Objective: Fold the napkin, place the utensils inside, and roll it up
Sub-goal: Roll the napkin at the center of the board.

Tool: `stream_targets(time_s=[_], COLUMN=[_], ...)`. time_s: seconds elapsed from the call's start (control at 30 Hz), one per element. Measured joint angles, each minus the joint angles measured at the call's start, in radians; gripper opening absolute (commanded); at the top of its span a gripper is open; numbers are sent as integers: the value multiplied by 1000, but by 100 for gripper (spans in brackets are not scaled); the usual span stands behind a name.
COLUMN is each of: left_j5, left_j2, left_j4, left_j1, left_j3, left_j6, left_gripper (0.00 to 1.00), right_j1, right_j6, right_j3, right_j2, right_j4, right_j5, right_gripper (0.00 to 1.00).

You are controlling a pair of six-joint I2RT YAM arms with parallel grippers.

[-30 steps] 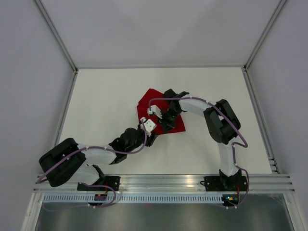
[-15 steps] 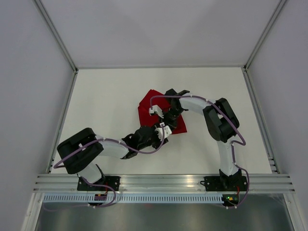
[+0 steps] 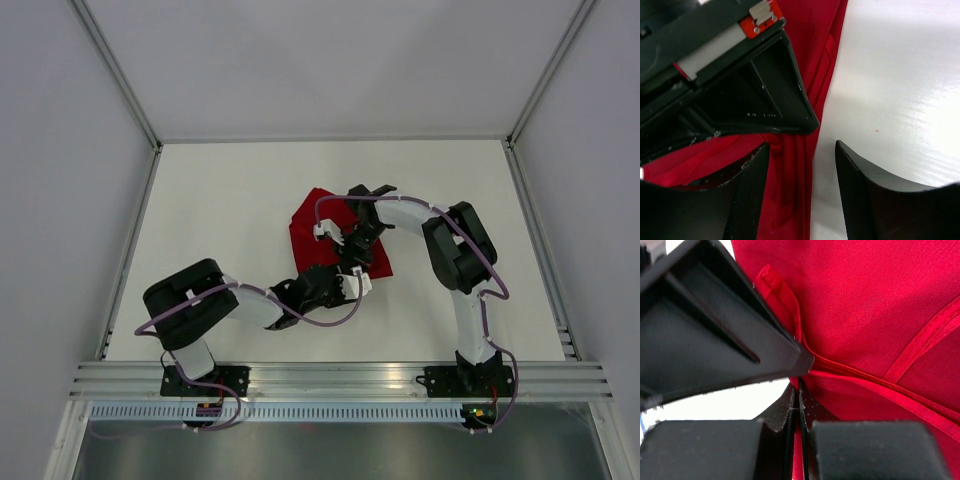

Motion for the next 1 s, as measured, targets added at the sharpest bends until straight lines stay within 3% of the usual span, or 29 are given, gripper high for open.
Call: stream_targets(time_s=[0.43, 0.63, 0.77, 0.83, 0.93, 1.0], left_j5=[-27, -24, -23, -15, -11, -6], left_j2=[52, 73, 85, 93, 100, 100], left_j4=[-95, -134, -158, -178, -191, -194], left_j1=[-29, -35, -38, -38, -38, -38], left_j3=[98, 132, 155, 168, 181, 182], left_j6=[84, 95, 99, 98, 97, 95], left_gripper=[46, 31, 9, 2, 2, 2], right_j1=[-15, -28, -34, -39, -40, -40], right_j6=[-42, -58, -69, -72, -72, -68], right_j3=[7, 7, 7, 6, 6, 0], right_j2=[6, 6, 6, 6, 5, -1], right_j4=[-52, -72, -80, -86, -89, -88], right_j5=[2, 7, 10, 11, 13, 10], right_gripper=[7, 7, 8, 11, 18, 29])
